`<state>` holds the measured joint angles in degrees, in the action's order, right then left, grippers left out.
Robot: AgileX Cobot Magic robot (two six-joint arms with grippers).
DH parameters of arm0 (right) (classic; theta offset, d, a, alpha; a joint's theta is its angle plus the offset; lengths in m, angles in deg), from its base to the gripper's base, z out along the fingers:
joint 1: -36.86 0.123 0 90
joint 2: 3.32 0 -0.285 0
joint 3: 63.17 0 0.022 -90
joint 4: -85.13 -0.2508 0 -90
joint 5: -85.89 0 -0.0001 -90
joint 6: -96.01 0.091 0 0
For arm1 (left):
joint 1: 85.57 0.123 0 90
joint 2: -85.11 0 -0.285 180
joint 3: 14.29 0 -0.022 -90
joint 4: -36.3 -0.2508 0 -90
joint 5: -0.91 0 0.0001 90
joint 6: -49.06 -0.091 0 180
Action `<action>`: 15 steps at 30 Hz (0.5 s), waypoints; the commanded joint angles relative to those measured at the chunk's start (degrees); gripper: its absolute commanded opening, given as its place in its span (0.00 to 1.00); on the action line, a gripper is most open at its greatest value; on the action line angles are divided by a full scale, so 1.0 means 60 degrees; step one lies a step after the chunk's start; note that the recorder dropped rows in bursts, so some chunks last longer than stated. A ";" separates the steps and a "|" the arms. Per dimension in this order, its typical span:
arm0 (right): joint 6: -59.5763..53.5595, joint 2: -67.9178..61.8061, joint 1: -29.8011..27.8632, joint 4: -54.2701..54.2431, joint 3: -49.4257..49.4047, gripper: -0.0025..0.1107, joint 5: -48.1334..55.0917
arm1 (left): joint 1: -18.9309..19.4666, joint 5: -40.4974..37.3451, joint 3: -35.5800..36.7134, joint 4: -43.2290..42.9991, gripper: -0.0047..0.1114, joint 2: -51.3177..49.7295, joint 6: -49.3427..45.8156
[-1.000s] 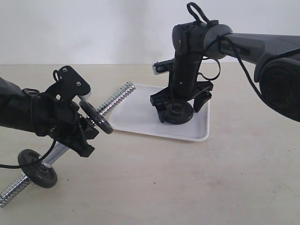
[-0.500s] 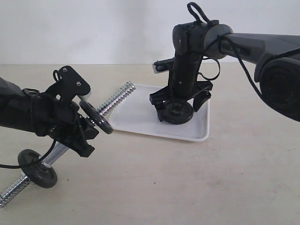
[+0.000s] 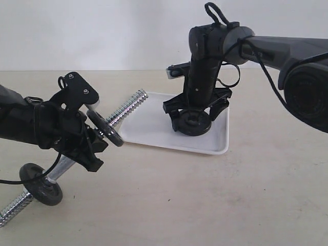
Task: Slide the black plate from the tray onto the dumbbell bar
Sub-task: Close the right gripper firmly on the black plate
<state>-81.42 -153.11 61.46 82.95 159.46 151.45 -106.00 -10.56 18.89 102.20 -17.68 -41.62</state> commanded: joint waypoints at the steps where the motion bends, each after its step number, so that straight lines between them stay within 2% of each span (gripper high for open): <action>1: 0.0037 -0.0427 -0.0016 -0.0687 -0.0279 0.55 0.0057 | 0.0000 0.0148 -0.0285 0.0396 0.08 0.0450 -0.0002; 3: 0.0037 -0.0427 -0.0016 -0.0814 -0.0279 0.38 0.0057 | 0.0000 0.0148 -0.0285 0.0396 0.08 0.0450 -0.0002; 9: 0.0037 -0.0427 -0.0016 -0.0878 -0.0279 0.12 0.0105 | 0.0000 0.0148 -0.0285 0.0396 0.08 0.0450 -0.0002; 10: -0.0031 -0.0427 -0.0016 -0.0878 -0.0279 0.03 0.0156 | 0.0000 0.0148 -0.0285 0.0396 0.08 0.0450 -0.0002; 15: -0.0265 -0.0427 -0.0016 -0.0859 -0.0279 0.02 0.0510 | 0.0000 0.0107 -0.0285 0.0396 0.08 0.0450 -0.0002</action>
<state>-82.83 -153.11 61.46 82.54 159.46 152.20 -106.00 -10.56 18.89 102.20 -17.68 -41.62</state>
